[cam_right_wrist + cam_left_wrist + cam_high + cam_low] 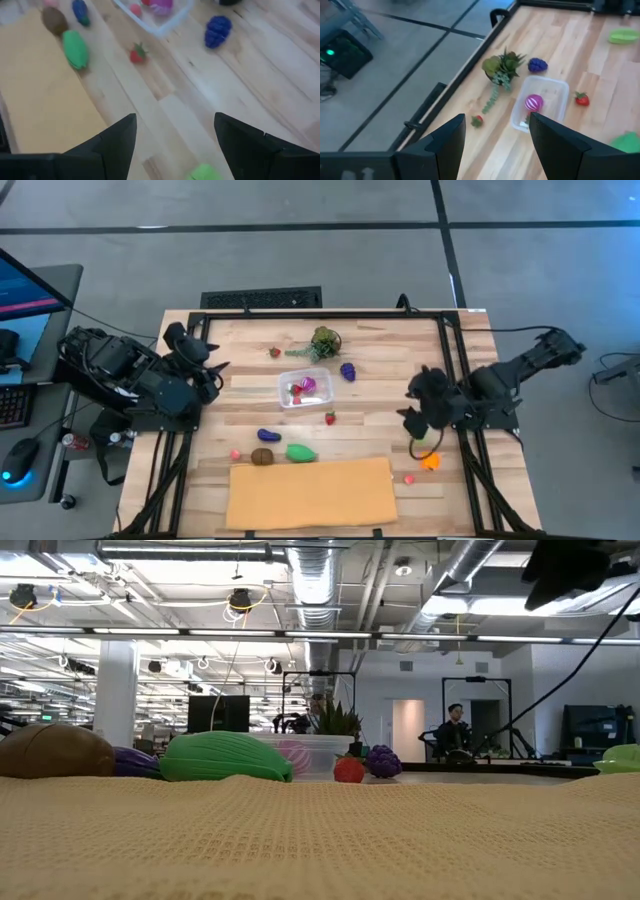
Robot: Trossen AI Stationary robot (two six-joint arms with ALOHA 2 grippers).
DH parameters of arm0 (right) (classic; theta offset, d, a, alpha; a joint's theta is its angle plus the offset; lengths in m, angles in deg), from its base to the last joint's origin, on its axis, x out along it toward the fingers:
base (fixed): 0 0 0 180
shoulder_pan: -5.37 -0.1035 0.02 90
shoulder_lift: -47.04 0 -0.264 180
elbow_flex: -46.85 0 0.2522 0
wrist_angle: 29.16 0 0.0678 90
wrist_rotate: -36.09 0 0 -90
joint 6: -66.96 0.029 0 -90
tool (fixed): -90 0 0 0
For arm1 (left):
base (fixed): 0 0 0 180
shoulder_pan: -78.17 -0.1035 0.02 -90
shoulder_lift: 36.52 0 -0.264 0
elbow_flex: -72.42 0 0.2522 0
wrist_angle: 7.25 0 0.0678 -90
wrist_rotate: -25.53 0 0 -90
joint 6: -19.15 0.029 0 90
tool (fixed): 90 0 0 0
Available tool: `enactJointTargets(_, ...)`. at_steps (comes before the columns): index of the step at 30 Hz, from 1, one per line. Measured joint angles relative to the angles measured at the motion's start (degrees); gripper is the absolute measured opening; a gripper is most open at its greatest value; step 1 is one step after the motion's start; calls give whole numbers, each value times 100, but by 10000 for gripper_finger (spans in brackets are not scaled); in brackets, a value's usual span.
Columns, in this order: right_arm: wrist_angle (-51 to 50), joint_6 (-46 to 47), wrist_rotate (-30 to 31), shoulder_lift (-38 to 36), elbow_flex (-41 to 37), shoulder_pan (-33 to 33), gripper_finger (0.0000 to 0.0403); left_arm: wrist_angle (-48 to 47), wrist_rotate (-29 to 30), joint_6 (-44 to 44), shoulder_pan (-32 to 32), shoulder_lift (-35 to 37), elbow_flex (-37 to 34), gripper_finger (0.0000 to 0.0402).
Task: Pick and placing Produce into tupperware
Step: Put the left pink peach into the transparent bin
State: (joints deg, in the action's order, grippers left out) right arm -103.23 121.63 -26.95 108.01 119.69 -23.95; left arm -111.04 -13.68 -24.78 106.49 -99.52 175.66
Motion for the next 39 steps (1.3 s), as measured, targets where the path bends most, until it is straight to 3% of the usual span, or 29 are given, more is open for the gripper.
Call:
enactJointTargets(8, 785, 884, 943, 22, -753, -812, 260, 121, 14, 456, 0, -2, 0, 212)
enactJointTargets(14, 1041, 1647, 1060, 27, -1238, -989, 260, 59, -1009, 63, 0, -40, -92, 212)
enactJointTargets(21, 1648, 1689, 1716, 25, -1470, -1042, 260, 286, -1979, -9, 0, -61, -1338, 212)
enactJointTargets(28, 1665, 1684, 2050, 25, -1472, -1042, 260, 1455, -2656, -100, 0, -81, -2797, 212)
enactJointTargets(39, 1583, 1672, 2160, 25, -1472, -1040, 260, 2809, -3499, -41, 314, -76, -3938, 212)
